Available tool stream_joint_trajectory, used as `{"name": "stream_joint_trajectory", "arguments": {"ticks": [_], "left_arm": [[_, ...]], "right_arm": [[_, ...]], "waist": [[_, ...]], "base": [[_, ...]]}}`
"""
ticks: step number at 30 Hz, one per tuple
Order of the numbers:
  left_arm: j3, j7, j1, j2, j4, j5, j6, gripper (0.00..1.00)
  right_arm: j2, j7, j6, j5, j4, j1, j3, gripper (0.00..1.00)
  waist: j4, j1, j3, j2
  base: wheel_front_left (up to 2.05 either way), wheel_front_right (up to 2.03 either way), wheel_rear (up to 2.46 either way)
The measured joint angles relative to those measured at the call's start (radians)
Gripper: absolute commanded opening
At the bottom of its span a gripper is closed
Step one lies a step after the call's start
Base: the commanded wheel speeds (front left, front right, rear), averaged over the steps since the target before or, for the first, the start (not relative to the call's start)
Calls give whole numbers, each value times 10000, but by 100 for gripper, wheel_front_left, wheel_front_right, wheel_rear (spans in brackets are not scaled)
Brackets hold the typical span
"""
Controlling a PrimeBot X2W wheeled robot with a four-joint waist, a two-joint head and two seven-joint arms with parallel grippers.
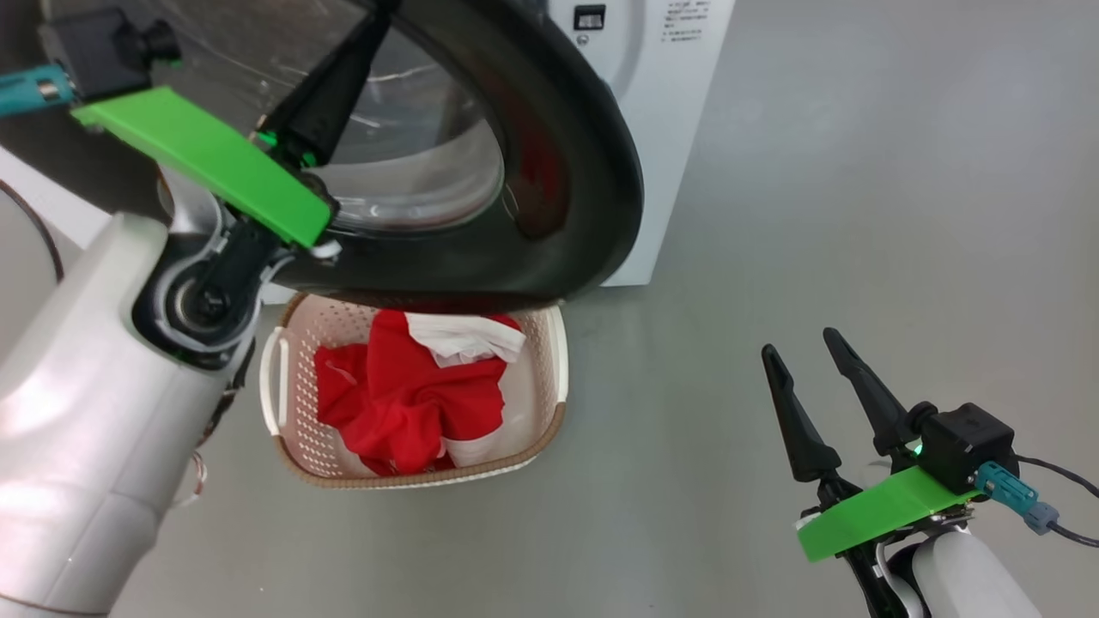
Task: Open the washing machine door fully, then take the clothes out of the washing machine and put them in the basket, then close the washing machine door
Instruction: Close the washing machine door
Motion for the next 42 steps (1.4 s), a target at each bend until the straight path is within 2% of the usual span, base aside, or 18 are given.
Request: {"name": "stream_joint_trajectory", "arguments": {"ticks": [6, 20, 31, 42], "left_arm": [[-176, -652, -446, 290, 255, -6, 0, 0], [-788, -1419, -1081, 786, 1001, -380, -2, 0], [-1463, -1530, -1016, 813, 1032, -744, -2, 0], [-1971, -2180, 514, 880, 869, -1124, -2, 0]], "right_arm": [[46, 0, 0, -59, -36, -146, 0, 100], [190, 0, 0, -61, -50, -214, 17, 100], [222, 0, 0, -134, -12, -206, -6, 100], [-67, 0, 2, -132, 61, -97, -35, 100]], "waist": [[-303, 0, 315, 0], [-931, 0, 605, 0], [-741, 0, 308, 0], [-246, 1, -252, 0]], "base": [[0, 0, 0], [0, 0, 0], [0, 0, 0], [0, 0, 0]]}}
